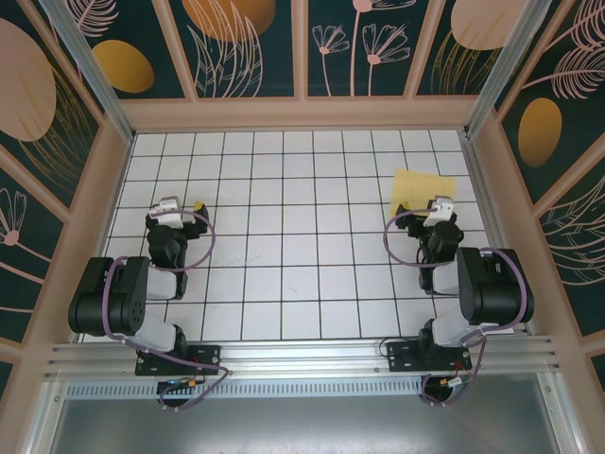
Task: Fold a paper plane with a square sheet of paper (pick it up from the middle)
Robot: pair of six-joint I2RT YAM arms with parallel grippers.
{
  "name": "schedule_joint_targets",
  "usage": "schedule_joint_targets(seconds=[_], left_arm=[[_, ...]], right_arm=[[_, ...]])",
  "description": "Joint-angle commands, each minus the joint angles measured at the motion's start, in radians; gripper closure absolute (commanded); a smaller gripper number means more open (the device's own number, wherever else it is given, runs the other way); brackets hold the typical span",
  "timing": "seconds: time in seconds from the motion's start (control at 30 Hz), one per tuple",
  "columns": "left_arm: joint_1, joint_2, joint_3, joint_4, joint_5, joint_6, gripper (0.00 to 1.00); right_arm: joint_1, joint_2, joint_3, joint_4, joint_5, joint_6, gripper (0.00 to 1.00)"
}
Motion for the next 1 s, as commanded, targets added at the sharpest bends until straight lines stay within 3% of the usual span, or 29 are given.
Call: schedule_joint_targets(seconds=[0.0, 0.17, 0.33, 0.43, 0.6, 0.83, 0.97], left_arm=[[0.005, -0.027, 0.005, 0.029, 0.004, 0.008, 0.02], [0.006, -0.202, 0.015, -0.148, -0.049, -0.030, 0.02], [0.005, -0.365, 0.126, -0.474, -0.134, -0.141, 0.01], [0.005, -0.431, 0.223, -0.683, -0.153, -0.233, 0.01], [0.006, -0.461, 0.371, -0.923, -0.187, -0.382, 0.02], [0.005, -0.345, 0.526, -1.074, -0.032, -0.395, 0.02], [0.005, -0.237, 0.580, -1.080, 0.112, -0.390, 0.02]], right_arm=[[0.000, -0.045, 0.045, -0.074, 0.088, 0.023, 0.01], [-0.002, -0.164, 0.226, -0.471, 0.255, 0.132, 0.01], [-0.003, -0.165, 0.446, -0.858, 0.277, 0.313, 0.01], [-0.004, -0.103, 0.598, -1.063, 0.208, 0.334, 0.01], [-0.020, 0.042, 0.783, -1.245, 0.110, 0.450, 0.01], [-0.077, 0.269, 0.935, -1.319, -0.097, 0.548, 0.03], [-0.084, 0.365, 0.987, -1.349, -0.112, 0.574, 0.05]])
